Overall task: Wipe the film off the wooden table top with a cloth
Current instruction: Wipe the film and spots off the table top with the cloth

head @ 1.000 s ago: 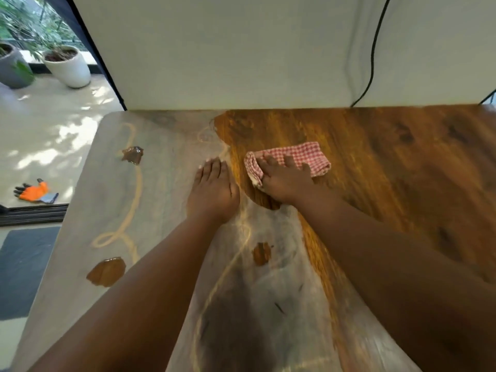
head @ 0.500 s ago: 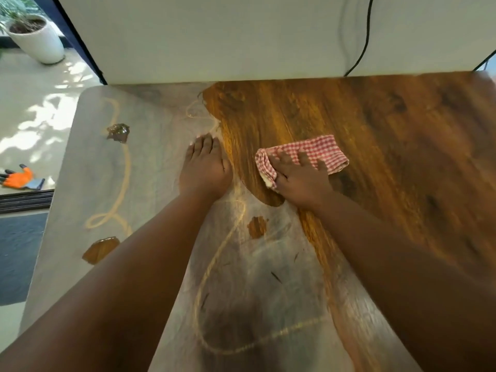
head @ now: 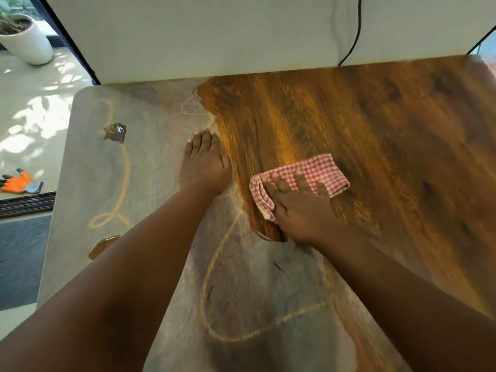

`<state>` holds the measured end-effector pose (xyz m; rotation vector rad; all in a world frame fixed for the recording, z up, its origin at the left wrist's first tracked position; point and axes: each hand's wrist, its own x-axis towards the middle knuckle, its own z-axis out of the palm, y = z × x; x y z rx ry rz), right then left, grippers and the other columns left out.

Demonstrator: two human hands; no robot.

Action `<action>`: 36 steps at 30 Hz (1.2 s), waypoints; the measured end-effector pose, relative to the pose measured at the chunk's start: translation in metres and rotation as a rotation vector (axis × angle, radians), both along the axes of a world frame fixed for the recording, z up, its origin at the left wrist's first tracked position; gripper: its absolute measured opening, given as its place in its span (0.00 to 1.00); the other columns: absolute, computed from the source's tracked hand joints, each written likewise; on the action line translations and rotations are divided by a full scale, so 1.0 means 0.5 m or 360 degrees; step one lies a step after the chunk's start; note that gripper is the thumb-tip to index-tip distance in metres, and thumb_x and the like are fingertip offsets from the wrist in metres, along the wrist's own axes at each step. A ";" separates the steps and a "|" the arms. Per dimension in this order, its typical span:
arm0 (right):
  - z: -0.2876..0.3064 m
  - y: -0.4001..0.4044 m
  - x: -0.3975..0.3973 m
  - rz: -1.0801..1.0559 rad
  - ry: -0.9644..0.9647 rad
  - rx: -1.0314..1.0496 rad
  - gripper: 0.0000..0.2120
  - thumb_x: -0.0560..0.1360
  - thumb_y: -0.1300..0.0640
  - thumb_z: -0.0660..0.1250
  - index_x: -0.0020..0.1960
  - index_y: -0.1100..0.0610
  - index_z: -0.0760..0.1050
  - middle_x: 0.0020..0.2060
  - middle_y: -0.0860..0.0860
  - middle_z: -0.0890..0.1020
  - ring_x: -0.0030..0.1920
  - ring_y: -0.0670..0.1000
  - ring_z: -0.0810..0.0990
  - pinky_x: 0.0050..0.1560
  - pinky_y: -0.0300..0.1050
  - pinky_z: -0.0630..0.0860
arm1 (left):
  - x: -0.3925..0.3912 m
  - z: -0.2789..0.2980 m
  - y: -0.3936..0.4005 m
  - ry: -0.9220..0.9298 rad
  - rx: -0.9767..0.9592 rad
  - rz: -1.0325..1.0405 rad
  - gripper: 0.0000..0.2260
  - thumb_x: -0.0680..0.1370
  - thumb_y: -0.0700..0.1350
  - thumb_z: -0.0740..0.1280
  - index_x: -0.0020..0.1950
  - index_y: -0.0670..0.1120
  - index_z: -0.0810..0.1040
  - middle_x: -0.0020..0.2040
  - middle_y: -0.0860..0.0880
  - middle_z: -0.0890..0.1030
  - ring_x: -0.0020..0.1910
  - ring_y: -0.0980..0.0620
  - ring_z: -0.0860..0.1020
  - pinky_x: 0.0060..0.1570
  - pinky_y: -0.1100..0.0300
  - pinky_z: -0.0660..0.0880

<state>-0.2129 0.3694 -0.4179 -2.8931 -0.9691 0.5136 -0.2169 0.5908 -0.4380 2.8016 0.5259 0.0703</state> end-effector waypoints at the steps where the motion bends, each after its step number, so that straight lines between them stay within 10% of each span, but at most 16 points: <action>1: 0.000 0.025 -0.005 -0.0067 0.0017 0.0020 0.25 0.80 0.43 0.44 0.76 0.38 0.43 0.77 0.43 0.48 0.76 0.58 0.42 0.68 0.69 0.40 | 0.000 0.000 0.000 0.0006 0.0002 -0.0004 0.25 0.82 0.49 0.47 0.78 0.40 0.52 0.78 0.41 0.52 0.77 0.44 0.48 0.75 0.51 0.44; 11: 0.004 -0.113 -0.161 0.0114 0.0102 0.0067 0.21 0.76 0.36 0.34 0.66 0.24 0.31 0.71 0.33 0.42 0.76 0.51 0.39 0.69 0.58 0.32 | -0.004 0.002 0.003 -0.0039 -0.0068 -0.0050 0.25 0.82 0.48 0.47 0.77 0.40 0.52 0.78 0.41 0.52 0.77 0.45 0.48 0.75 0.51 0.44; 17: 0.007 -0.018 -0.129 -0.0146 0.0105 0.0005 0.25 0.80 0.42 0.42 0.75 0.38 0.40 0.77 0.44 0.46 0.76 0.59 0.39 0.69 0.69 0.37 | -0.014 0.016 0.000 -0.0130 -0.0147 -0.0102 0.25 0.82 0.46 0.49 0.78 0.41 0.50 0.79 0.43 0.50 0.77 0.46 0.44 0.75 0.51 0.42; 26: 0.022 -0.168 -0.268 0.0007 0.0166 -0.0041 0.23 0.75 0.37 0.33 0.67 0.26 0.29 0.74 0.36 0.43 0.76 0.56 0.40 0.69 0.62 0.35 | -0.094 0.019 -0.034 -0.0009 -0.0015 -0.0491 0.27 0.82 0.48 0.51 0.78 0.39 0.48 0.78 0.41 0.47 0.77 0.44 0.43 0.74 0.52 0.39; 36: 0.008 -0.111 -0.293 -0.0020 0.0088 -0.0050 0.26 0.79 0.39 0.39 0.74 0.36 0.34 0.77 0.44 0.43 0.75 0.60 0.36 0.67 0.66 0.32 | -0.207 -0.003 -0.125 0.0122 0.0052 -0.0488 0.28 0.82 0.53 0.47 0.78 0.42 0.47 0.79 0.42 0.47 0.77 0.46 0.43 0.75 0.51 0.39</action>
